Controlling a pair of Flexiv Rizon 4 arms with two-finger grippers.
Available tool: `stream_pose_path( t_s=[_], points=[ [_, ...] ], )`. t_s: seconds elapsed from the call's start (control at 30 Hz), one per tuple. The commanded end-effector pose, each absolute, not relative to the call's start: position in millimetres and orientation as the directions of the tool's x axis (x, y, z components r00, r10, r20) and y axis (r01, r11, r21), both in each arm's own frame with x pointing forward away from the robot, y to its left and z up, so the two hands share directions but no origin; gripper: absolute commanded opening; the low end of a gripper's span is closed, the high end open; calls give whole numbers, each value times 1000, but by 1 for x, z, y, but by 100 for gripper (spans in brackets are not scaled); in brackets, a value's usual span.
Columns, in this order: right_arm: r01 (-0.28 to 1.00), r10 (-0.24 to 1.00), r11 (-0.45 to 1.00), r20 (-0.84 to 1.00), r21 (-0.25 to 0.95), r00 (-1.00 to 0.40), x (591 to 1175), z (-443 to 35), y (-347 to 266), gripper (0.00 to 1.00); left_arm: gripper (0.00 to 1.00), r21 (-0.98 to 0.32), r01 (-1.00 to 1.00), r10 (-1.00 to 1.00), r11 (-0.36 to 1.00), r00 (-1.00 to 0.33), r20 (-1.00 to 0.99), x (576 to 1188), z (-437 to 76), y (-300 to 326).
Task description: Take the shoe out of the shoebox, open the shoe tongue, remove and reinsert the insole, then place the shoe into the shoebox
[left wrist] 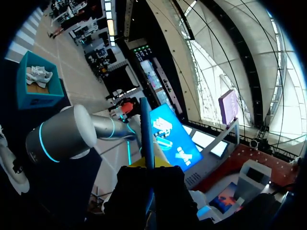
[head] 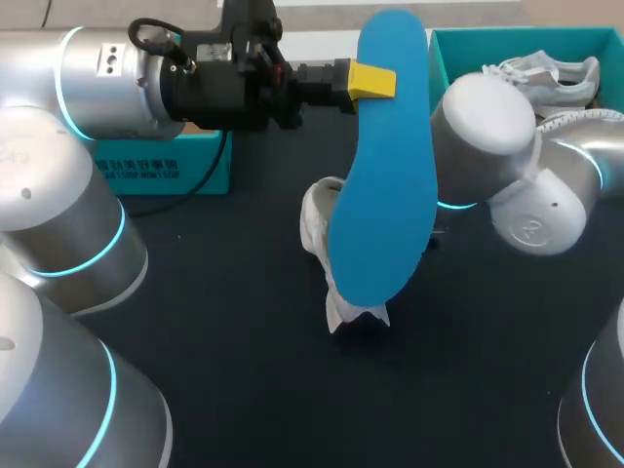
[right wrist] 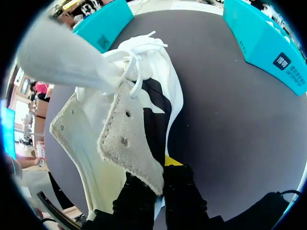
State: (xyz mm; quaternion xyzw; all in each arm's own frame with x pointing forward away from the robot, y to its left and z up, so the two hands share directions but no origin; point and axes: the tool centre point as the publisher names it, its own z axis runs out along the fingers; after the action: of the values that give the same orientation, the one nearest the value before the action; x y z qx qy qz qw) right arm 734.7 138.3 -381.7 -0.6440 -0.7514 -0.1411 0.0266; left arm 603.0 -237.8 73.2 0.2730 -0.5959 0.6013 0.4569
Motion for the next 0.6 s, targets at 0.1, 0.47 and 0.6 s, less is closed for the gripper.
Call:
stream_pose_path(
  t_s=[0.1,0.47,0.6],
  points=[
    [980,966,85,224,180,-125,733,-397,146,0,0,-467,-876,224,125,-433,873,601,72,-238],
    [986,965,65,241,156,-102,728,-419,153,0,0,-467,-876,224,125,-433,873,601,72,-238],
    [987,967,23,247,160,-63,726,-409,150,100,0,-467,-876,224,125,-433,873,601,72,-238]
  ],
)
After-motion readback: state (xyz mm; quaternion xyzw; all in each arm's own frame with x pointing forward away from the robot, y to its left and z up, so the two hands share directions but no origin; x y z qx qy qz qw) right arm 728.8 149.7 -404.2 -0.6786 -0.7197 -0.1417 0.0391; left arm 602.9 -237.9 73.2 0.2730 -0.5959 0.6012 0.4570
